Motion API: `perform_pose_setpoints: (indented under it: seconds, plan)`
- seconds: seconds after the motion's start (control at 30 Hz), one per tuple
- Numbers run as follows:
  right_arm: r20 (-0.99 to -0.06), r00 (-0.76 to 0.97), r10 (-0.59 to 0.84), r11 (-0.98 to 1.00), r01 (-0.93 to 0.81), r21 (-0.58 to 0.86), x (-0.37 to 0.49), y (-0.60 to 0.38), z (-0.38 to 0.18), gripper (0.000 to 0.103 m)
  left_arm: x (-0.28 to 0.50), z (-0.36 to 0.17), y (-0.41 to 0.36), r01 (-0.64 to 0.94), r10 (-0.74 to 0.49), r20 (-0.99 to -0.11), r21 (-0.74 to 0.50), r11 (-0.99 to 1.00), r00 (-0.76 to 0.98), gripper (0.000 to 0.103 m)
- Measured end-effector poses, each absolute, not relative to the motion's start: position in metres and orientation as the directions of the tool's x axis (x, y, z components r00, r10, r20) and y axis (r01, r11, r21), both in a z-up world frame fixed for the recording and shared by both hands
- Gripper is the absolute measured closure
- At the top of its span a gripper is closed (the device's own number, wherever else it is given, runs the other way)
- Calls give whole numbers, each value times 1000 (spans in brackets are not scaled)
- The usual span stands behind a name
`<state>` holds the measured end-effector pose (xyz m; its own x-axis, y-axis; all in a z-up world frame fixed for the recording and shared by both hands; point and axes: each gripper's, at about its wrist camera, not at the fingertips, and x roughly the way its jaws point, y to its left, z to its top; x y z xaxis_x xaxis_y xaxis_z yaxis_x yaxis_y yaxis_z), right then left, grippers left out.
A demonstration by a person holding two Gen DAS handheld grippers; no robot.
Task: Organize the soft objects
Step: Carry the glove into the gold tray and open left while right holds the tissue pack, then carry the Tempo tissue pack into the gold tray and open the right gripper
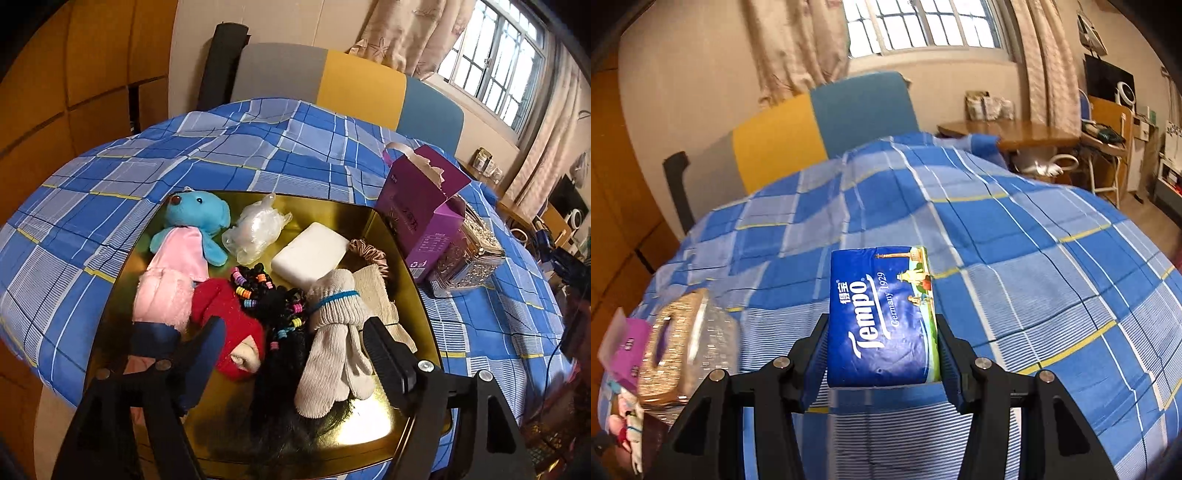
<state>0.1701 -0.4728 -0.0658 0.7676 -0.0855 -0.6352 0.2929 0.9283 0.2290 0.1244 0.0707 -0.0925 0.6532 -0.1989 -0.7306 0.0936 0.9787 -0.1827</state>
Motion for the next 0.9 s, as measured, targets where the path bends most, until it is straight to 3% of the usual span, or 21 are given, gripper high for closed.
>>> perform_pose_setpoints:
  seconds: [0.3, 0.37, 0.5, 0.7, 0.9]
  plan:
    - [-568, 817, 97, 983, 11, 183, 138, -387, -13, 50, 120, -89, 72, 107, -225, -708, -208, 972, 670, 25]
    - [-562, 809, 170, 982, -95, 161, 131, -355, -4, 50, 118, -86, 76, 103, -228, -699, -217, 971, 677, 19]
    - [-565, 765, 309, 948, -292, 123, 117, -290, 4, 50, 114, -78, 88, 91, -220, -679, -221, 971, 701, 16]
    - [-650, 554, 519, 800, -584, 141, 113, -190, -10, 50, 106, -67, 112, 53, -184, -646, -216, 975, 741, 10]
    - [-770, 323, 550, 642, -753, 143, 119, -111, -51, 50, 101, -61, 137, 11, -150, -630, -219, 976, 762, 7]
